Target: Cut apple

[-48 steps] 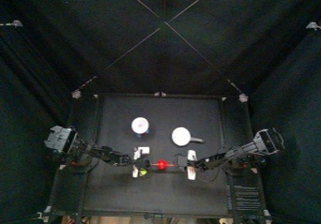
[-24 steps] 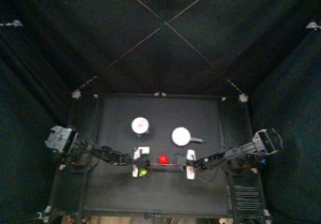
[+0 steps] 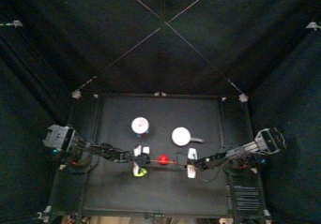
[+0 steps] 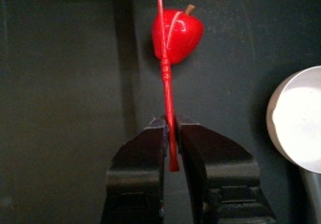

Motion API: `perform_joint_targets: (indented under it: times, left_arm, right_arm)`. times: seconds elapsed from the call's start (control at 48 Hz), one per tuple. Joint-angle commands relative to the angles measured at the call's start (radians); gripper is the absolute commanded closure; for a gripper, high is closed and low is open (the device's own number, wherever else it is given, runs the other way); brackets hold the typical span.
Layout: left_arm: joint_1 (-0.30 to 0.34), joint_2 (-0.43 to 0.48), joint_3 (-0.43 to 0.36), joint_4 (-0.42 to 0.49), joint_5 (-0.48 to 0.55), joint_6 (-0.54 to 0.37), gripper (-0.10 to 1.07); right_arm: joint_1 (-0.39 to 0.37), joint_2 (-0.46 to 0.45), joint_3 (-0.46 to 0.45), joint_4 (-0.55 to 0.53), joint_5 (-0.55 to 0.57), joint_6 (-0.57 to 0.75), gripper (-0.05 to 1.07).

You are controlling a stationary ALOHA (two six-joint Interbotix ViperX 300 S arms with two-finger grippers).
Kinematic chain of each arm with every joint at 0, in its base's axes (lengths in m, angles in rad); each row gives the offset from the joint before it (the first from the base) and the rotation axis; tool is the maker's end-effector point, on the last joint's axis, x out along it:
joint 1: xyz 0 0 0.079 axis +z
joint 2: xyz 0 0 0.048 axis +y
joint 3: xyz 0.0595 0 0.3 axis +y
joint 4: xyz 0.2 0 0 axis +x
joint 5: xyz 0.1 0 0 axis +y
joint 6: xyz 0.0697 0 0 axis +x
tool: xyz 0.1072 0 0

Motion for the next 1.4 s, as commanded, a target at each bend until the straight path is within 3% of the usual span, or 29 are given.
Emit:
perform_joint_targets:
  times: [0.0,0.438,0.875,1.188,1.375]
  left_arm:
    - [0.031,-0.012,-0.037,0.025,-0.012,-0.002,0.84]
    - [0.098,0.035,-0.043,0.031,-0.012,0.0,0.84]
    - [0.106,0.034,-0.037,0.055,-0.012,0.0,0.84]
    - [0.123,0.015,-0.035,0.083,-0.009,0.0,0.84]
    - [0.13,0.003,-0.035,0.107,-0.012,0.0,0.84]
  right_arm:
    - [-0.002,-0.035,-0.003,0.0,-0.008,0.003,0.53]
    - [0.0,-0.02,-0.002,0.006,-0.029,0.002,0.53]
    - [0.015,-0.02,-0.011,0.009,-0.071,0.002,0.53]
    - [0.04,-0.018,-0.035,0.127,-0.063,0.003,0.53]
    - [0.044,-0.015,-0.057,0.143,-0.055,0.005,0.53]
